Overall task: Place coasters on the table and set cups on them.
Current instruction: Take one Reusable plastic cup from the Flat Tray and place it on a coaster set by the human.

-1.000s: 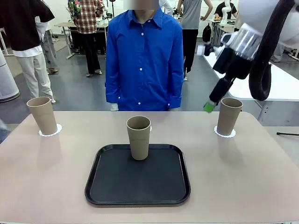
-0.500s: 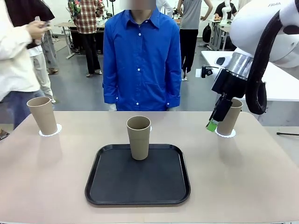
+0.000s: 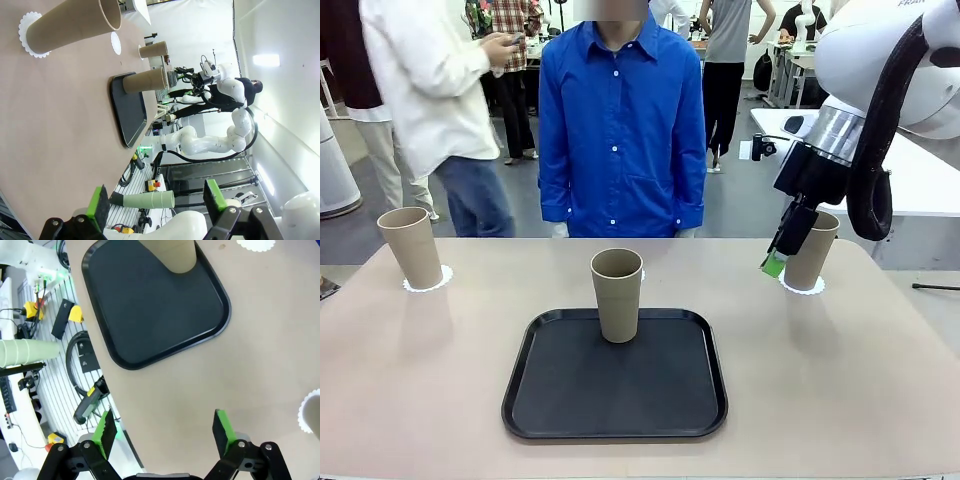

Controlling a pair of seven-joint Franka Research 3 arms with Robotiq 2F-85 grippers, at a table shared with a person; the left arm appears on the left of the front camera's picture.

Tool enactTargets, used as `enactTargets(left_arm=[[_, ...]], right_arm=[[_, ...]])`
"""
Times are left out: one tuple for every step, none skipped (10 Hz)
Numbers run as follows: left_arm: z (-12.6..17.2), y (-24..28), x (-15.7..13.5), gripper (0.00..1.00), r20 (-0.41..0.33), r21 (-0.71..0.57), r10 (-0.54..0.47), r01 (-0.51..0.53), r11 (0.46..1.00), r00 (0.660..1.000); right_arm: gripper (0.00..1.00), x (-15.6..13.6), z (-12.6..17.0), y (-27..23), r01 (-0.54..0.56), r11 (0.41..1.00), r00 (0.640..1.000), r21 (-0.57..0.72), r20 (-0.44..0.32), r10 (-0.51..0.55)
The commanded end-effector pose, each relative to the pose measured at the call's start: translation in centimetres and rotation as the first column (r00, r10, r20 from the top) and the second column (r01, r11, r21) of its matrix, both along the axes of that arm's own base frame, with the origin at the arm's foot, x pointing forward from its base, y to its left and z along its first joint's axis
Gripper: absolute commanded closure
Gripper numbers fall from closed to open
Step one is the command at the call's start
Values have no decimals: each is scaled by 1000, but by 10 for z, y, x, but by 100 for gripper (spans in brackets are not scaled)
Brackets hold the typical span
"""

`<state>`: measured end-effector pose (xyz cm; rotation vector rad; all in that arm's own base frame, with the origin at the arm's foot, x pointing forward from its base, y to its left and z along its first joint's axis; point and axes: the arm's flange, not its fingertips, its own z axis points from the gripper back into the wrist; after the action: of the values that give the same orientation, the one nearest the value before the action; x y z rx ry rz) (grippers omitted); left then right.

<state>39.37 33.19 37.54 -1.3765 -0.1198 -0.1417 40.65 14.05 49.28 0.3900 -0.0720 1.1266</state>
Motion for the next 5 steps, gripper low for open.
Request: enactTargets(left_arm=[[2,0,-2,0,2,0,4,-4,1000,1000],[2,0,-2,0,2,0,4,-4,1000,1000],[2,0,-2,0,2,0,4,-4,1000,1000],[2,0,-2,0,2,0,4,-4,1000,1000],[2,0,-2,0,2,0,4,-4,1000,1000]], right_arm=[[0,0,0,0,0,1000,1000,0,0,0],[0,1,-14,8,-125,989,984,80,139,113],[0,9,-28,18,-146,974,959,171,266,97],[0,18,-40,25,-150,954,942,260,332,58],[0,22,-53,28,-174,924,928,341,372,37]])
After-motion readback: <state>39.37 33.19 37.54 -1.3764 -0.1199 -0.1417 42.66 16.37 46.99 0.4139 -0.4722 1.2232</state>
